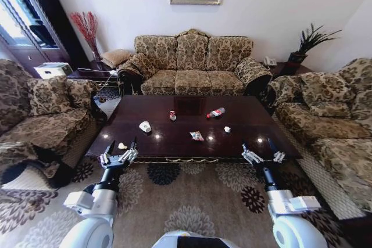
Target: Move to the front of the table and place the trash on the table into the trash bin.
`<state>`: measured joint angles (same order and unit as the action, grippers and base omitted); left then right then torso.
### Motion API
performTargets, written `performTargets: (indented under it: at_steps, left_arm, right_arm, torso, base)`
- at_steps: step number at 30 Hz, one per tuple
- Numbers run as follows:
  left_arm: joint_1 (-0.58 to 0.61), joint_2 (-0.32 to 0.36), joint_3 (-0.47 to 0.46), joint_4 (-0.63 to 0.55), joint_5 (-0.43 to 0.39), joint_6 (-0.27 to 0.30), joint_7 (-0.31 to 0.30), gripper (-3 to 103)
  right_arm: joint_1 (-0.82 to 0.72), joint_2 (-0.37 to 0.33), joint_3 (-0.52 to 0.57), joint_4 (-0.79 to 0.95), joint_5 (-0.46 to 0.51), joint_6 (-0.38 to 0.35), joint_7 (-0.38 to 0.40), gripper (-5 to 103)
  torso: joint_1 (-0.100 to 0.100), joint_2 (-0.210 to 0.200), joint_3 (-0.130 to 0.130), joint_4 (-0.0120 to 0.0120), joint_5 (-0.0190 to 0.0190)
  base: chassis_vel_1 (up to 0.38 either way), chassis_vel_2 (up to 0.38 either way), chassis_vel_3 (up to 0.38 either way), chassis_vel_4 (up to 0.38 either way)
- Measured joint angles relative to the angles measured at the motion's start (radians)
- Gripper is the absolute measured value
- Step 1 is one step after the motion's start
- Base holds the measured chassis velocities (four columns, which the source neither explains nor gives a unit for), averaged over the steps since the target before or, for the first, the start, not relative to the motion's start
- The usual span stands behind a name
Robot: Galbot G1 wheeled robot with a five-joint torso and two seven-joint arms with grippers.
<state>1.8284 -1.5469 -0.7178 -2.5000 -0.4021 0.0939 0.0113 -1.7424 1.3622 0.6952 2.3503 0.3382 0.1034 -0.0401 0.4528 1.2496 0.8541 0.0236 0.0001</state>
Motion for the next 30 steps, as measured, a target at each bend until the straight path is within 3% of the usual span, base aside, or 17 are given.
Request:
performTargets:
  at_steps: [19,30]
  left_arm:
    - [0.003,-0.004,-0.004,0.0,0.0,-0.003,-0.002,93]
    - [0.035,-0.012,-0.022,0.0,-0.002,0.017,0.002,93]
  right_arm:
    - [0.001,0.004,-0.005,0.0,-0.017,0.01,-0.017,100]
    - [-0.017,0.012,0.002,-0.008,0.003,0.058,-0.03,100]
  torso:
    - [0.0,0.0,0.0,0.0,0.0]
    - [0.0,0.0,0.0,0.0,0.0]
  base:
    - [0.0,0.0,0.0,0.0]
    - [0.0,0.0,0.0,0.0]
